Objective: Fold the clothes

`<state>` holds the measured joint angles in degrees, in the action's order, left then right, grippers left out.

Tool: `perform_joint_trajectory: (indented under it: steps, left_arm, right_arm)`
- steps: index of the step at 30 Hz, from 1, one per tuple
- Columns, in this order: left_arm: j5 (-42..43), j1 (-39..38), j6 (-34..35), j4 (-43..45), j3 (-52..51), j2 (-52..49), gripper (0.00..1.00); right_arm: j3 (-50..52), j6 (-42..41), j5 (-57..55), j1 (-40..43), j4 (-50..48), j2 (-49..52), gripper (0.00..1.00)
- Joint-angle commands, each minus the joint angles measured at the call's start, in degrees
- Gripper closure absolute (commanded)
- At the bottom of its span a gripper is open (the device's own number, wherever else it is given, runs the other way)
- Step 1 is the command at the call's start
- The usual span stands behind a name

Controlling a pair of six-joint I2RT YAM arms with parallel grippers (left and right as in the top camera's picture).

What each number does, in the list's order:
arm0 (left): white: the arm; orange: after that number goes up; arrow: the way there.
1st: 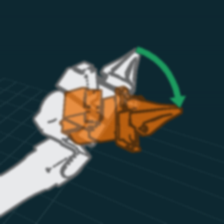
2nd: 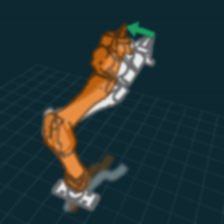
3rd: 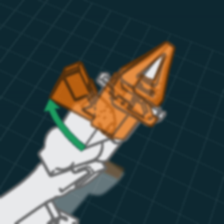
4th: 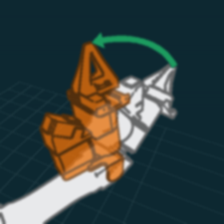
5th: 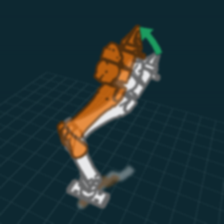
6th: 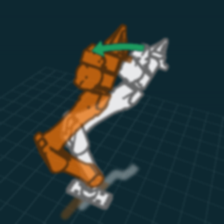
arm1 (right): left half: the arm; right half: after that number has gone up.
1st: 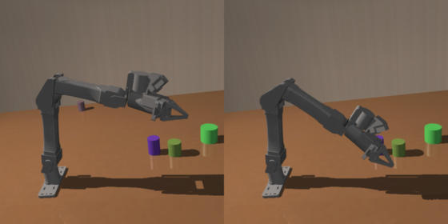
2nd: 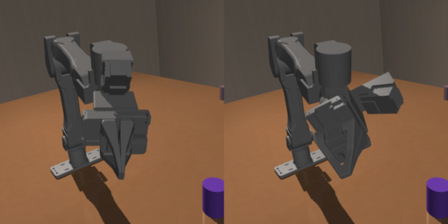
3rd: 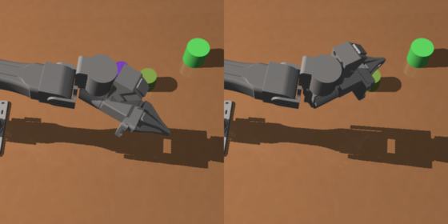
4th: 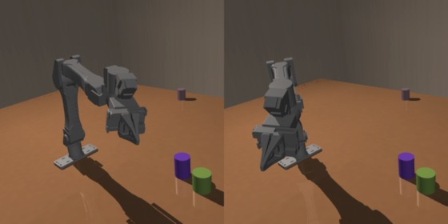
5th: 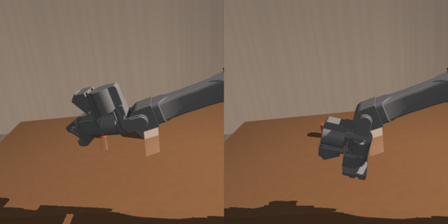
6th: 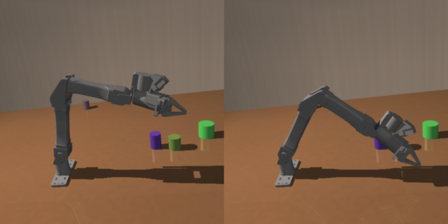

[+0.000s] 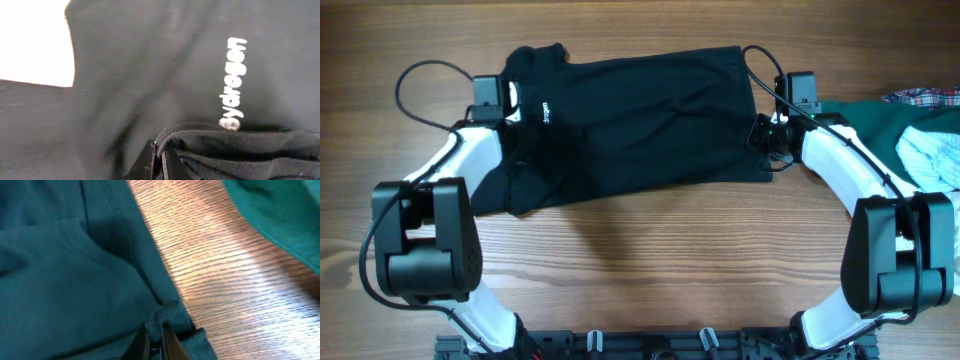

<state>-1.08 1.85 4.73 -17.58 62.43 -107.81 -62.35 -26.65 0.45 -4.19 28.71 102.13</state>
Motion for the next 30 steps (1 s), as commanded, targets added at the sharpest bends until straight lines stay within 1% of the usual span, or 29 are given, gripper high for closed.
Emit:
perform_joint_trajectory:
  steps: [1,3,5,12,13,14,15,16,17,19,20,21,24,27,28,29,30]
  left_arm:
    - [-1.4,2.8,3.9,0.0,0.7,2.0,0.96]
    - [-0.8,3.9,5.4,0.0,0.7,2.5,0.96]
    - [1.5,4.7,5.4,0.0,0.7,2.5,0.96]
    - [1.6,4.8,5.4,-0.4,0.7,2.5,0.96]
    - [1.6,4.8,5.4,-0.5,0.7,2.5,0.96]
    - [1.6,4.8,5.4,-0.5,0.7,2.5,0.93]
    - [1.6,4.8,5.4,-0.6,0.7,2.7,0.82]
    - [1.6,4.8,5.4,-0.7,0.8,3.4,0.64]
    - [1.6,4.8,5.4,-1.2,1.1,4.2,0.48]
    - [1.6,4.8,5.4,-3.3,3.0,7.2,0.26]
    - [1.6,4.8,5.4,-4.7,4.2,8.9,0.22]
    - [1.6,4.8,5.4,-6.2,5.4,10.4,0.2]
    - [1.7,4.8,6.7,-11.7,7.2,15.3,0.18]
    - [4.5,4.8,8.0,-18.9,7.2,17.6,0.2]
    - [6.0,4.8,8.0,-21.0,7.2,17.6,0.27]
    - [8.3,4.7,8.0,-23.6,7.2,17.3,0.44]
    - [10.8,4.7,8.0,-26.5,7.2,16.8,0.75]
  right_arm:
    - [-1.1,1.0,-2.7,0.3,-0.1,0.7,0.96]
    - [-1.1,1.1,-2.7,0.3,-0.7,0.7,0.96]
    - [-1.1,1.2,-2.7,0.3,-1.2,0.7,0.96]
    - [-1.1,1.3,-2.6,0.3,-2.6,0.7,0.95]
    - [-1.1,2.5,-2.4,0.3,-3.4,0.7,0.87]
    - [-1.1,4.0,-2.0,0.3,-4.0,0.7,0.69]
    - [-1.2,5.7,-1.7,0.3,-4.5,0.6,0.42]
    - [-1.6,6.6,-1.7,0.3,-4.4,0.4,0.33]
    - [-2.3,7.4,-1.8,0.3,-3.9,-0.1,0.27]
    - [-3.7,7.4,-1.8,0.3,-2.6,-1.6,0.22]
    - [-4.6,7.3,-1.8,0.3,-1.8,-3.1,0.21]
    - [-5.1,7.1,-1.7,0.3,-1.2,-4.3,0.2]
    - [-5.5,7.1,0.2,0.3,1.4,-8.5,0.18]
    - [-5.5,7.1,3.6,0.3,5.2,-10.6,0.18]
    - [-5.5,7.2,5.6,0.3,6.5,-10.6,0.19]
    - [-5.5,7.2,7.9,0.3,7.6,-10.6,0.23]
    - [-5.5,7.9,11.9,0.3,9.4,-10.6,0.33]
